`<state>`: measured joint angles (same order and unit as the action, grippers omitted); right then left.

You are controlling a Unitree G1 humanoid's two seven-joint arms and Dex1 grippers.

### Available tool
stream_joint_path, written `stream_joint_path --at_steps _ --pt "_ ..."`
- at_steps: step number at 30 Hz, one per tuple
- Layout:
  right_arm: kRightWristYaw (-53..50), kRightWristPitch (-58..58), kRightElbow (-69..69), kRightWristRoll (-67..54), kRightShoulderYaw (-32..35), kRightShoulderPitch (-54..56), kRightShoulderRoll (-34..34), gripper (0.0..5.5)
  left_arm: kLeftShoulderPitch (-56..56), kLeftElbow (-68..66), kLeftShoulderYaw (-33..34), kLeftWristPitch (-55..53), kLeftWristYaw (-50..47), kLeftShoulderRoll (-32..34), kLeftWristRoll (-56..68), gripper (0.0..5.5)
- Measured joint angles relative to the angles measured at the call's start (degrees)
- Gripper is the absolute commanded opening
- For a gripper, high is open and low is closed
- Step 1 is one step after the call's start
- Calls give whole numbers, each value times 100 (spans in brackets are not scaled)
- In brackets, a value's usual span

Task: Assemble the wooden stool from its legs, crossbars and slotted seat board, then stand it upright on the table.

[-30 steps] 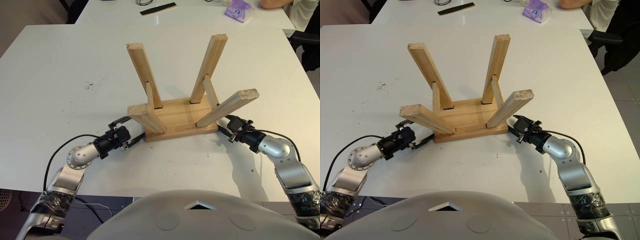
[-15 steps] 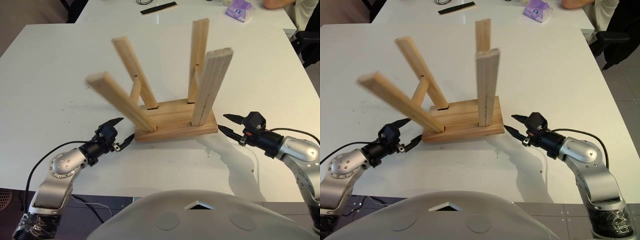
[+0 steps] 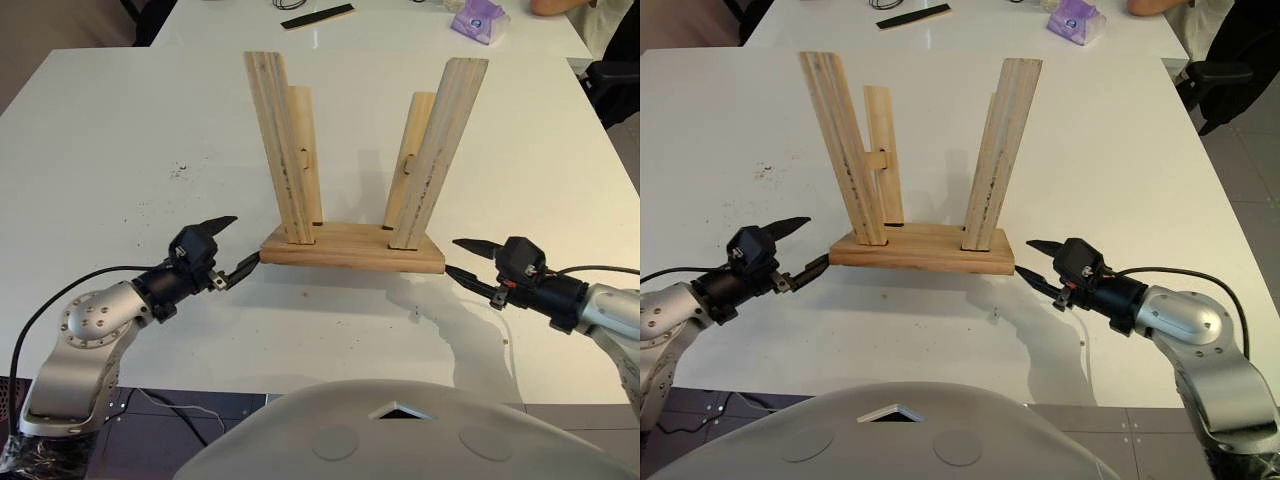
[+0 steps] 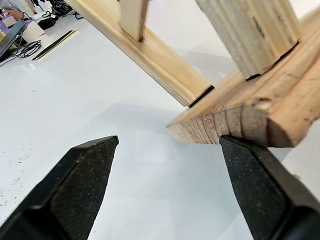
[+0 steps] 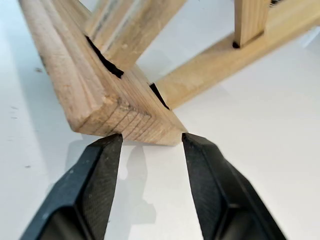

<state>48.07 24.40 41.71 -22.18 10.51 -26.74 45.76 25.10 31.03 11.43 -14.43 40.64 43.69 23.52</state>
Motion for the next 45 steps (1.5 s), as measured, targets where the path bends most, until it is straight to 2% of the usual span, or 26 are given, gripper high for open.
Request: stream_joint_path --at_steps 4,9,19,27,32,40,45 --pt "397 -17 23 -68 188 53 240 220 -155 11 147 -301 316 177 292 379" --pt "561 -39 -166 -6 255 271 395 220 404 545 544 -730 969 650 694 379" --pt "1051 21 521 -606 444 -137 487 220 -376 89 915 -1368 1164 847 967 379" --pt "1490 184 380 -843 851 -168 738 220 -270 202 1004 -1467 1506 854 1110 379" --pt "1761 -59 -312 -826 895 -131 762 220 -175 156 863 -1248 1956 820 1134 379" --pt "2013 -201 -1498 -1029 895 175 628 220 -329 -1012 815 -757 2484 830 861 379" --pt "2259 -556 -2188 -592 168 477 630 220 -407 -1771 -79 29 2836 835 28 379"
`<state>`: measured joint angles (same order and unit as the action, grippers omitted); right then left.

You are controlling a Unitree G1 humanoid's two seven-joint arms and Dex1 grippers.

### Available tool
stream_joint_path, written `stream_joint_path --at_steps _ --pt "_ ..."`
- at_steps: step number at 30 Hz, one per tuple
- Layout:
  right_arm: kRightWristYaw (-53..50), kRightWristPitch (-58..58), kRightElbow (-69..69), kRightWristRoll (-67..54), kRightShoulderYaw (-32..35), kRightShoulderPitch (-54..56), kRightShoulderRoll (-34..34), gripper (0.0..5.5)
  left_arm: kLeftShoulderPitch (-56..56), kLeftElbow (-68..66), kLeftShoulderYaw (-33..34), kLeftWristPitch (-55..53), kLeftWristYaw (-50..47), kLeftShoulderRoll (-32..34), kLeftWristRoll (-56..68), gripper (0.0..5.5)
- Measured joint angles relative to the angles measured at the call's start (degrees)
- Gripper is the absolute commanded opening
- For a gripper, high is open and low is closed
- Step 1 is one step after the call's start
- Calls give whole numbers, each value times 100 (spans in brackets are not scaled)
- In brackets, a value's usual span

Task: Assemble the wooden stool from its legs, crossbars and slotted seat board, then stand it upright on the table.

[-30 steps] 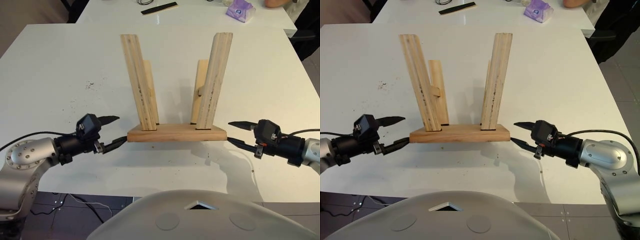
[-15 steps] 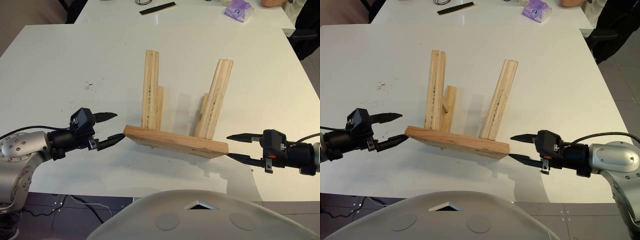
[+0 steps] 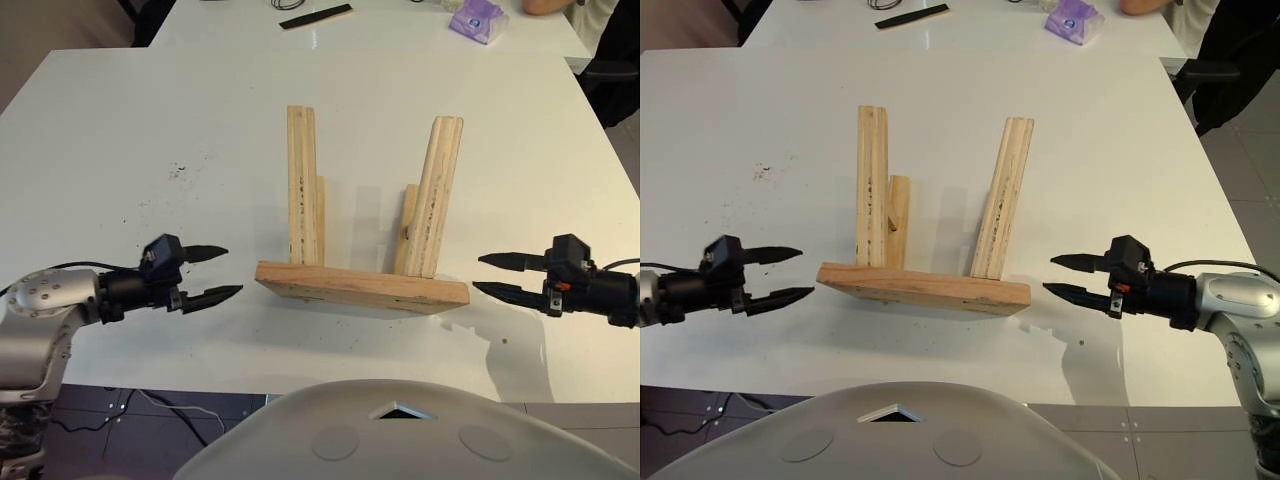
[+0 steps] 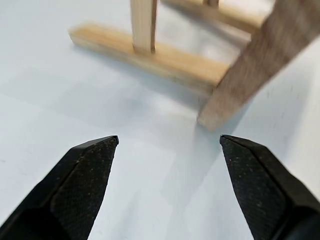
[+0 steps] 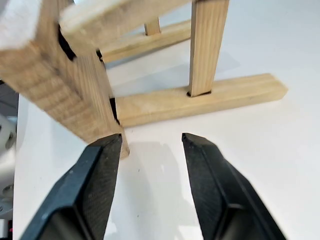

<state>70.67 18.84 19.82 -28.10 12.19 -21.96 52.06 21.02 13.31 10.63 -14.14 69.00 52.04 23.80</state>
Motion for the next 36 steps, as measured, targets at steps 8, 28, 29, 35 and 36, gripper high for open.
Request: stream_joint_path --at_steps 8,28,29,35,36 --pt "72 -1244 -795 1181 -1264 103 -242 220 -353 -179 -893 677 78 -318 -508 379" --pt "-434 -1395 -753 1410 -1879 606 -685 304 -832 -720 -1670 1533 -431 -915 -1215 261" --pt "-469 -1397 -766 1461 -1893 618 -700 304 -831 -726 -1676 1539 -429 -904 -1214 244" --pt "-555 -1358 -678 1448 -1888 540 -733 304 -940 -953 -1704 1763 -393 -846 -1212 170" --pt "-557 -1261 -603 1421 -1877 491 -725 304 -957 -967 -1717 1784 -374 -828 -1212 170"
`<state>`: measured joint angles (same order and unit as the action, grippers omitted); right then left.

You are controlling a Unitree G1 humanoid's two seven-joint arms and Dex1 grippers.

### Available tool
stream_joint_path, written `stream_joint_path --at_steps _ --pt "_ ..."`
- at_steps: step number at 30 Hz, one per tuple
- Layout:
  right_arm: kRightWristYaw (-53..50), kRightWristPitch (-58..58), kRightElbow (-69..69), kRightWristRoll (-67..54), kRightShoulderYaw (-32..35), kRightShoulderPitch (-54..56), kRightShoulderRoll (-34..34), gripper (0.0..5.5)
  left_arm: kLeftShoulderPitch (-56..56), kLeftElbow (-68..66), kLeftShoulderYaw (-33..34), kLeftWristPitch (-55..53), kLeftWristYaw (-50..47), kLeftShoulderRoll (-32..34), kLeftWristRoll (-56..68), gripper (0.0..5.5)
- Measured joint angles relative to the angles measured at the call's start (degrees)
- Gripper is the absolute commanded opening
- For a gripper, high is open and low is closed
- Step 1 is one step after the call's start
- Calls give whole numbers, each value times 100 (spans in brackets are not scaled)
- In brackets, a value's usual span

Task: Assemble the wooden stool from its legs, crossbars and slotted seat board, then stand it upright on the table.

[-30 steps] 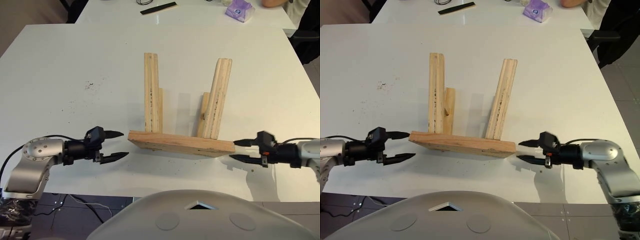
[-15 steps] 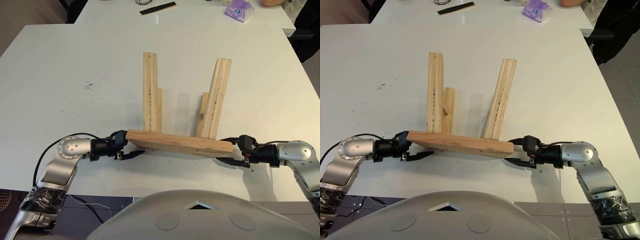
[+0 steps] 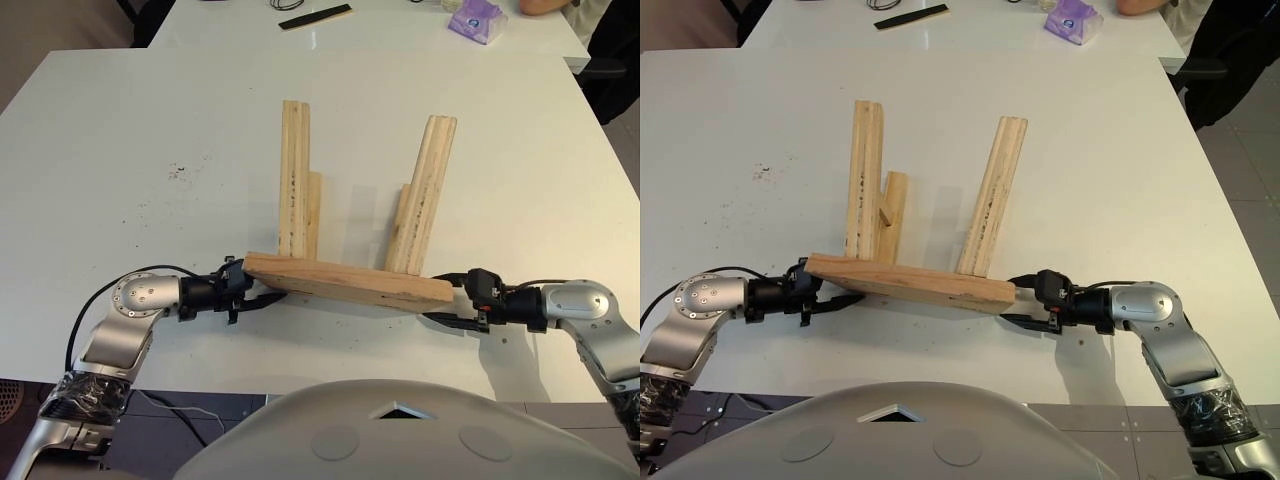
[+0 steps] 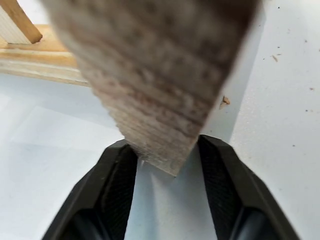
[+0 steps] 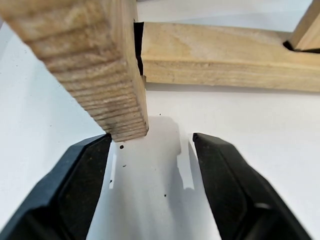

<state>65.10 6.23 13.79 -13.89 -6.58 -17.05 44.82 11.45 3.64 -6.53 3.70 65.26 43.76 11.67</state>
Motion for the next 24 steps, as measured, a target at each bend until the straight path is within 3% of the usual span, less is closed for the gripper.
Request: stream_joint_path --at_steps 11,24 --pt "156 433 516 -693 2 -16 27 304 -3 88 -221 85 10 55 26 170" --pt "18 -689 -838 0 -252 318 -198 304 -336 -176 -353 189 218 95 18 170"
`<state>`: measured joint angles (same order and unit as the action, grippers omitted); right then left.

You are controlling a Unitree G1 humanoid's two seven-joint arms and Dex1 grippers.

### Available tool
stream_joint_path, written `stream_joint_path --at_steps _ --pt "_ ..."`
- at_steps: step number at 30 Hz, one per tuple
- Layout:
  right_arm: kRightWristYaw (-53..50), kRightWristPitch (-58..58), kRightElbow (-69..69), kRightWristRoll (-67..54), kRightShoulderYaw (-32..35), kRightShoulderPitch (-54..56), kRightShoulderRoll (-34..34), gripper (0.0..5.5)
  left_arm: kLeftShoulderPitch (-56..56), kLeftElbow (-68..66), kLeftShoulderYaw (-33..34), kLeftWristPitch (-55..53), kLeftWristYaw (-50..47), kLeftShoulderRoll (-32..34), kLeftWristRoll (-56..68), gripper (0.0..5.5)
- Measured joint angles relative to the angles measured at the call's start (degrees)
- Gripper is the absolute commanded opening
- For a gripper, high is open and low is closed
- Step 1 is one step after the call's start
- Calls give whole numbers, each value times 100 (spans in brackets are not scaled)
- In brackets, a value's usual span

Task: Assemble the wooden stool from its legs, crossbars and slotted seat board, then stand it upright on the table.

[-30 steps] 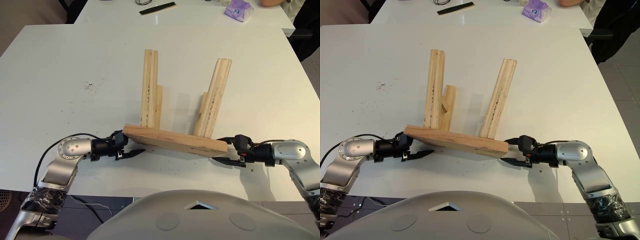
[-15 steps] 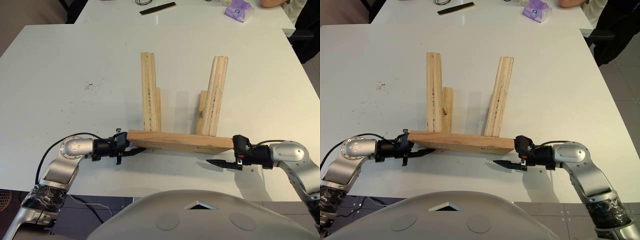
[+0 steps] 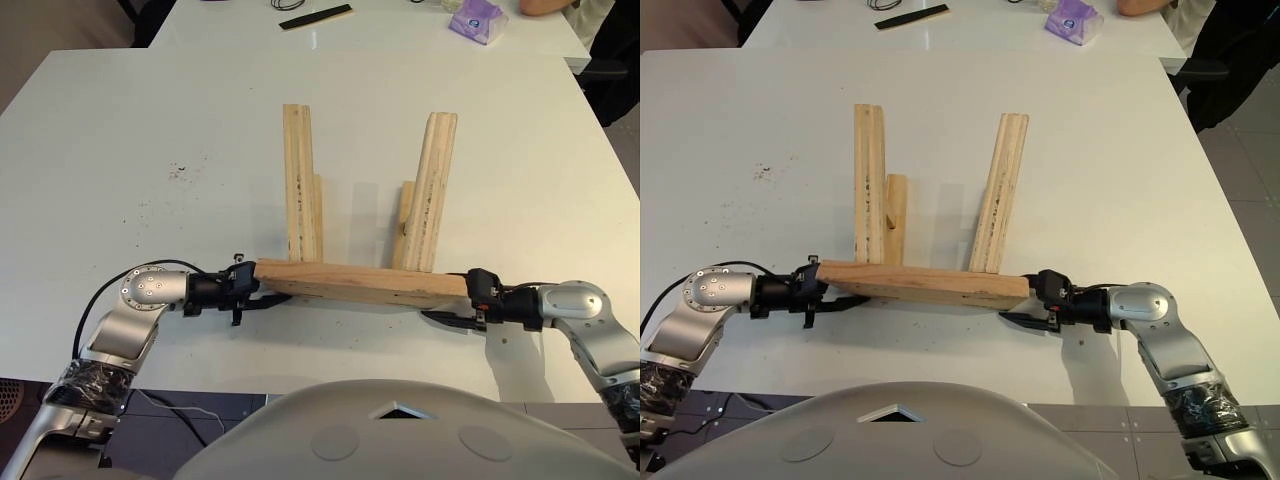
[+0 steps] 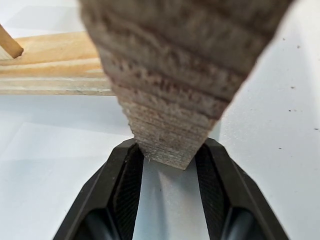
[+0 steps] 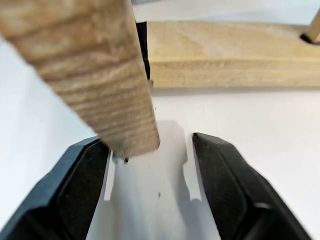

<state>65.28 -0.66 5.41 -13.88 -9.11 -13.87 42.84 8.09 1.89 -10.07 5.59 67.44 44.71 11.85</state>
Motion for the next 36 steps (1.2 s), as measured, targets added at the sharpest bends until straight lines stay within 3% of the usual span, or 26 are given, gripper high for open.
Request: stream_joint_path --at_steps 11,21,24,29,32,36 --pt "66 11 -49 -111 25 -8 0 143 -29 13 -28 -15 11 9 -12 141" --pt "-59 554 289 -349 189 -209 -18 132 43 310 58 -462 17 26 65 141" --pt "-294 905 555 -378 299 -318 -25 132 156 697 200 -897 -124 28 95 141" --pt "-1121 2483 1649 -993 915 -580 -146 133 283 1963 699 -2583 -620 214 668 141" --pt "-1699 3906 2130 -1999 1535 -524 -150 132 227 2583 1041 -3891 -766 242 1708 141" --pt "-1761 4863 2313 -3381 2268 -423 125 132 106 2775 1489 -4825 -760 372 2787 141"
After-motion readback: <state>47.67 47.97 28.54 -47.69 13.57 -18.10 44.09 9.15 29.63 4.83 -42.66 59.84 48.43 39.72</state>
